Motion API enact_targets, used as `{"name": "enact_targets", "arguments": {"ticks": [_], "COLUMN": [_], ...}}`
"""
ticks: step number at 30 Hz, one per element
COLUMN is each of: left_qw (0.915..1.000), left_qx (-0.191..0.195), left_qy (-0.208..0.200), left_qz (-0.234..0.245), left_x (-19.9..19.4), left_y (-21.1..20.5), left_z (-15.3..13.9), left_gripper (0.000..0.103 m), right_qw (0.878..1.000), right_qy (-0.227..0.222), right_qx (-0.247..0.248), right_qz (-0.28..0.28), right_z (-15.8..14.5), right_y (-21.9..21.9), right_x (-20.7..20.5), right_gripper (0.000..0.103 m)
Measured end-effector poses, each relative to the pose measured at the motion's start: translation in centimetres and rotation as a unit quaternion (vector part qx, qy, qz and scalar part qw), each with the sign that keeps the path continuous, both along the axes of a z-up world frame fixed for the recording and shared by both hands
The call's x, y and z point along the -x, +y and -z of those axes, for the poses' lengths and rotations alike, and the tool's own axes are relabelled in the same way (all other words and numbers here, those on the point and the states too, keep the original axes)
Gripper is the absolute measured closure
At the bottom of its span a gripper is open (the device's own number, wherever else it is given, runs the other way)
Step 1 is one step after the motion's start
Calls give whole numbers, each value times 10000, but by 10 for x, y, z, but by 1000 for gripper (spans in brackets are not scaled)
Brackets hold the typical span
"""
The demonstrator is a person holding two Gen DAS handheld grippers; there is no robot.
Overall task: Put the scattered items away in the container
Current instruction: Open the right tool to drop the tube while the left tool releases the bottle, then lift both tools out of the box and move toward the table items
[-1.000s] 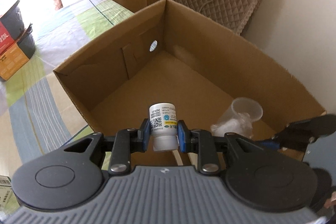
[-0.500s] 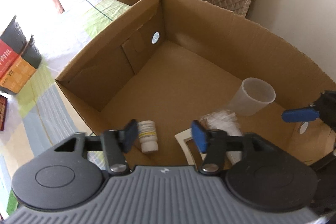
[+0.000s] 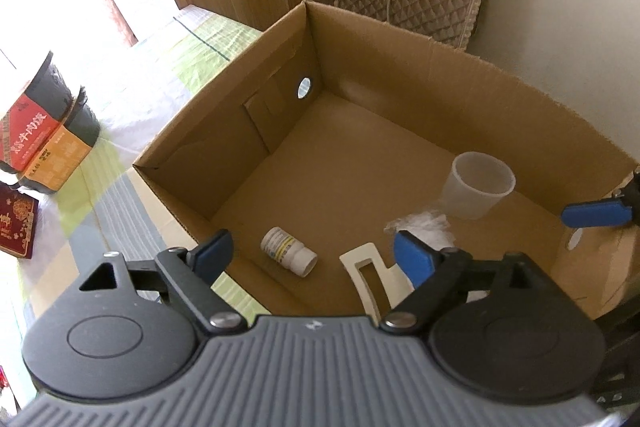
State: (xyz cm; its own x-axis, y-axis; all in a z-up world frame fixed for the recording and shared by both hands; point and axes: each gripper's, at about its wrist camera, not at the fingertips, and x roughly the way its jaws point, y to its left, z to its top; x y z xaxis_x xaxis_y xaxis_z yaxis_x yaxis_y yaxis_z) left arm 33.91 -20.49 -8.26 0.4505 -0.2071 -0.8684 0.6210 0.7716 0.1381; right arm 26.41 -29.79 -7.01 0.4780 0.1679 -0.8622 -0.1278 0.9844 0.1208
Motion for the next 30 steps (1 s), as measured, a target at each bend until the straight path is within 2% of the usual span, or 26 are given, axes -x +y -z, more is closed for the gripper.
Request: {"name": "enact_targets", "arguments": {"ticks": [16, 30], "left_qw": [9991, 9934], "left_qx": [347, 797], "left_qy": [-73, -152], "left_qz": [-225, -806], "left_x": [36, 84], "left_y": [17, 61], "left_z": [-34, -58], "left_gripper": [16, 8], "right_qw": [9992, 9976], "right_qy": [-287, -531], "right_qx": [268, 440], "right_qz": [-5, 5], "right_z": [-21, -37], "right_y": [5, 19], "right_x": [20, 47], "right_gripper": [11, 10]}}
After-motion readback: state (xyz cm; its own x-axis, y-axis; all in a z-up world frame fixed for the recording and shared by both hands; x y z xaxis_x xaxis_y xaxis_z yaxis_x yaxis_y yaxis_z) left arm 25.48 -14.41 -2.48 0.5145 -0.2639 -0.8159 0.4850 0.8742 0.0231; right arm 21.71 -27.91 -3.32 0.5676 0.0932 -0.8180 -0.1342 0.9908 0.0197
